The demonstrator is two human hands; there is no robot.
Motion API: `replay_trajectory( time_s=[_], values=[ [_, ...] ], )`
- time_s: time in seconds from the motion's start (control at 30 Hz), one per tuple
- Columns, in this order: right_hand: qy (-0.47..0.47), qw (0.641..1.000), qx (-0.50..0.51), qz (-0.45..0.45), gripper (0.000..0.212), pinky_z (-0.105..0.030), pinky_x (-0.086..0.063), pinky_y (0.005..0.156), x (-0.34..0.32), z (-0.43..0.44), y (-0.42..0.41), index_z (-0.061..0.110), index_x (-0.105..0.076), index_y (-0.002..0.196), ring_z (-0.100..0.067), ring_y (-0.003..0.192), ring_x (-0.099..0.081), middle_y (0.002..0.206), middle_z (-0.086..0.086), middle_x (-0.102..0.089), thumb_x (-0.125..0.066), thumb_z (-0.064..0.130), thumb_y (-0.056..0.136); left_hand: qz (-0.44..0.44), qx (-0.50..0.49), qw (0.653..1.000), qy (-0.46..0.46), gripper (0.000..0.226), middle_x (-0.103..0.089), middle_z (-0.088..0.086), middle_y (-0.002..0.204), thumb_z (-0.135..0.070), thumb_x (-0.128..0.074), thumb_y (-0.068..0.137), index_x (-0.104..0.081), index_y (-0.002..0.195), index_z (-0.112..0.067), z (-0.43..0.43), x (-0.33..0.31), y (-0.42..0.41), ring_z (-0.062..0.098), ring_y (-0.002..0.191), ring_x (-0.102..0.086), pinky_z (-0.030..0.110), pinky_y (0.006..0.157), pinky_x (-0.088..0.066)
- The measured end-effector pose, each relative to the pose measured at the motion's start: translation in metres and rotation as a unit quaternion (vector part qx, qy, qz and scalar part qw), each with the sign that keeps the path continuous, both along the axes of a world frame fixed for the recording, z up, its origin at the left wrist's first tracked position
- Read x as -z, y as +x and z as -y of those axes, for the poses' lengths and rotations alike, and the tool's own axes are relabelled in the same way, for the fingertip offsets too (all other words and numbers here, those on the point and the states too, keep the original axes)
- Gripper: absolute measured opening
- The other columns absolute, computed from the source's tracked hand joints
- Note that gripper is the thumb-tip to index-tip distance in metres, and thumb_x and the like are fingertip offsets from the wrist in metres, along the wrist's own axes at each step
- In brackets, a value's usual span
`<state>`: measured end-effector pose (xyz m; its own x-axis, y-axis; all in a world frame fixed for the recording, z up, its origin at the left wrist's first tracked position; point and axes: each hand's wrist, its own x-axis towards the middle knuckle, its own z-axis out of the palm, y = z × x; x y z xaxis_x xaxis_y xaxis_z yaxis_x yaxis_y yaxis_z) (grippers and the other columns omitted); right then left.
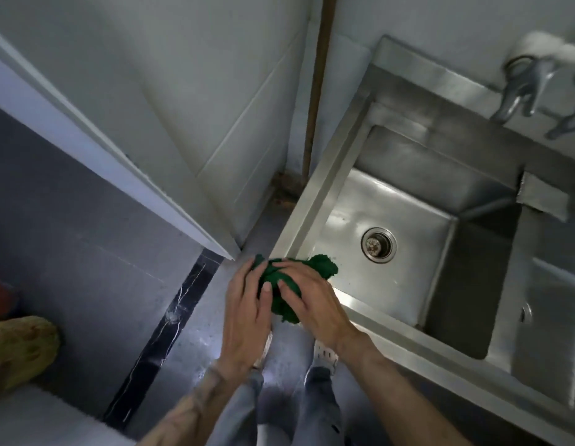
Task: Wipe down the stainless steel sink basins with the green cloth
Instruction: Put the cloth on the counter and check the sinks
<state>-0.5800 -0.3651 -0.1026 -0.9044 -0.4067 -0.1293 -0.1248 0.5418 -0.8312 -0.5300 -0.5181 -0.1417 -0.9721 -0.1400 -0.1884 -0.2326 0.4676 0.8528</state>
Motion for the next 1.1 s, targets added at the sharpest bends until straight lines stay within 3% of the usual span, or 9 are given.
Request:
replay_trajectory(
  time_s=[0.1, 0.2, 0.33, 0.5, 0.57, 0.73, 0.93, 1.0, 1.1],
  values=[
    [-0.018, 0.997, 0.079, 0.020, 0.025, -0.020, -0.045, 0.105, -0.036, -0.022, 0.025, 0.018, -0.064, 0.131, -0.005, 0.118, -0.061, 0.127, 0.006, -0.066, -0.053, 0.018, 0.109, -0.015, 0.103, 0.994, 0.021, 0.033, -0.038, -0.017, 0.157, -0.052, -0.039, 0.108, -0.055, 0.134, -0.038, -0.001, -0.023, -0.002, 0.007, 0.146, -0.042, 0.029, 0.117, -0.041],
    [-0.028, 0.985, 0.164, 0.033, 0.020, -0.017, -0.046, 0.092, -0.065, -0.049, 0.056, 0.021, -0.065, 0.125, -0.003, 0.106, -0.063, 0.114, 0.008, -0.068, -0.054, 0.022, 0.109, -0.026, 0.190, 0.981, 0.030, 0.013, -0.051, -0.021, 0.125, -0.047, -0.045, 0.110, -0.053, 0.118, -0.042, -0.023, -0.053, -0.008, 0.004, 0.121, -0.053, 0.030, 0.098, -0.052],
    [-0.093, 0.945, 0.311, 0.043, 0.016, -0.017, -0.050, 0.086, -0.106, -0.092, 0.106, 0.030, -0.067, 0.118, -0.009, 0.102, -0.068, 0.108, 0.014, -0.071, -0.055, 0.027, 0.109, -0.051, 0.281, 0.957, 0.049, 0.012, -0.057, -0.009, 0.100, -0.035, -0.054, 0.106, -0.057, 0.102, -0.024, -0.075, -0.101, -0.008, -0.002, 0.098, -0.057, 0.010, 0.083, -0.043],
    [-0.124, 0.890, 0.438, 0.012, 0.022, -0.039, -0.060, 0.088, -0.155, -0.155, 0.192, 0.026, -0.067, 0.125, -0.018, 0.101, -0.071, 0.106, 0.010, -0.073, -0.053, 0.033, 0.110, -0.071, 0.388, 0.917, 0.060, 0.019, -0.059, -0.009, 0.082, -0.025, -0.065, 0.105, -0.060, 0.089, -0.018, -0.166, -0.150, 0.020, 0.009, 0.081, -0.058, 0.015, 0.074, -0.041],
    [-0.111, 0.867, 0.485, -0.017, 0.022, -0.038, -0.057, 0.090, -0.169, -0.180, 0.231, 0.026, -0.068, 0.124, -0.015, 0.100, -0.071, 0.104, 0.011, -0.073, -0.053, 0.033, 0.110, -0.067, 0.429, 0.899, 0.064, 0.021, -0.059, -0.008, 0.081, -0.028, -0.067, 0.102, -0.060, 0.085, -0.018, -0.203, -0.168, 0.040, 0.009, 0.077, -0.056, 0.017, 0.071, -0.041],
    [-0.126, 0.800, 0.583, -0.061, 0.020, -0.032, -0.056, 0.087, -0.199, -0.235, 0.330, 0.026, -0.069, 0.119, -0.012, 0.095, -0.071, 0.100, 0.007, -0.074, -0.055, 0.035, 0.108, -0.060, 0.558, 0.825, 0.064, 0.024, -0.060, -0.010, 0.079, -0.027, -0.075, 0.096, -0.058, 0.080, -0.023, -0.291, -0.208, 0.104, 0.007, 0.073, -0.054, 0.016, 0.068, -0.040],
    [-0.111, 0.717, 0.678, -0.116, 0.016, -0.033, -0.054, 0.089, -0.220, -0.289, 0.455, 0.022, -0.070, 0.113, -0.016, 0.097, -0.069, 0.103, 0.005, -0.073, -0.057, 0.031, 0.108, -0.003, 0.673, 0.738, 0.046, 0.044, -0.071, -0.003, 0.077, -0.069, -0.084, 0.070, -0.068, 0.087, -0.032, -0.381, -0.211, 0.189, 0.018, 0.072, -0.065, 0.037, 0.072, -0.052],
    [-0.100, 0.697, 0.700, -0.122, 0.017, -0.038, -0.055, 0.090, -0.227, -0.300, 0.496, 0.022, -0.070, 0.115, -0.018, 0.099, -0.070, 0.105, 0.005, -0.072, -0.056, 0.030, 0.108, -0.004, 0.705, 0.708, 0.049, 0.040, -0.067, -0.004, 0.073, -0.068, -0.084, 0.072, -0.068, 0.084, -0.033, -0.410, -0.210, 0.222, 0.006, 0.066, -0.057, 0.032, 0.067, -0.047],
    [-0.066, 0.662, 0.734, -0.136, 0.018, -0.030, -0.054, 0.089, -0.238, -0.311, 0.551, 0.020, -0.070, 0.116, -0.014, 0.101, -0.070, 0.109, 0.010, -0.071, -0.055, 0.028, 0.109, 0.007, 0.751, 0.658, 0.054, 0.027, -0.063, -0.002, 0.068, -0.052, -0.080, 0.081, -0.066, 0.082, -0.029, -0.448, -0.205, 0.272, 0.003, 0.064, -0.053, 0.031, 0.062, -0.043]
  ],
)
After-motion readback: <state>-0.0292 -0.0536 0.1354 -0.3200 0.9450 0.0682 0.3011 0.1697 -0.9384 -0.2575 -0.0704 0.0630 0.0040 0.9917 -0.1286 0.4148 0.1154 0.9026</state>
